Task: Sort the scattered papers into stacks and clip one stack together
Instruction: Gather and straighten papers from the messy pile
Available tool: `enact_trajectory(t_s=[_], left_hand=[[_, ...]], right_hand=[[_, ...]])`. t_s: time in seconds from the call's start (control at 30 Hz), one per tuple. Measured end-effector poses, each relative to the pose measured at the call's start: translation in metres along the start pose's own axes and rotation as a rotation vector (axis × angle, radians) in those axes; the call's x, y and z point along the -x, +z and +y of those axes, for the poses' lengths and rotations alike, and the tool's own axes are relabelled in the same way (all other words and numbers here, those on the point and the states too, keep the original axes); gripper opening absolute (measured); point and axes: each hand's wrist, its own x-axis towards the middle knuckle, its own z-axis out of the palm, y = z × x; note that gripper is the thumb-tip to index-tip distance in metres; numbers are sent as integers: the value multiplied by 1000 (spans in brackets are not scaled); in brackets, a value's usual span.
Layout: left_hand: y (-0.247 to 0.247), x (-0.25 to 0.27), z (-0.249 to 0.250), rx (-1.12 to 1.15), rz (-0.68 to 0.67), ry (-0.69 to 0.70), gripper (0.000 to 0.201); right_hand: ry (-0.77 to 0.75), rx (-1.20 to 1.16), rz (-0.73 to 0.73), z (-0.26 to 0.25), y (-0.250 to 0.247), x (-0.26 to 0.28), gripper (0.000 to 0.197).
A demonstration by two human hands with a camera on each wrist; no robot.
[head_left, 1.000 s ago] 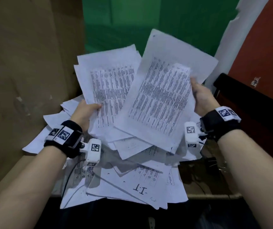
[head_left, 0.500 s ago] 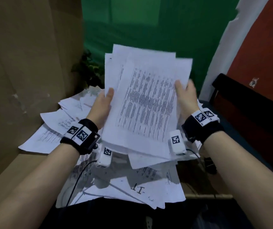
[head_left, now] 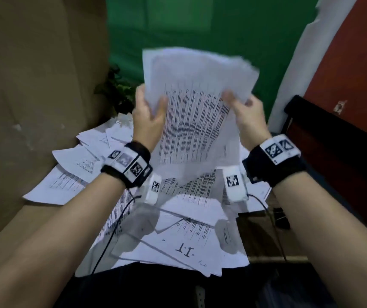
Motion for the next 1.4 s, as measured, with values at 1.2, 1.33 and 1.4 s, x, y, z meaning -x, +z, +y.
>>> enact_trajectory(t_s=[1.2,1.33,1.4], left_hand=[[8,-16,20,-338,223,84,23],[-19,-33,-8,-267,50,-141,18],[-23,-23,-32,-268,-6,-293,16]], right_hand=[[46,103,67,-5,-2,10,30],[139,305,-112,8,-33,8,19],[172,468,-111,27,-39,15,36]])
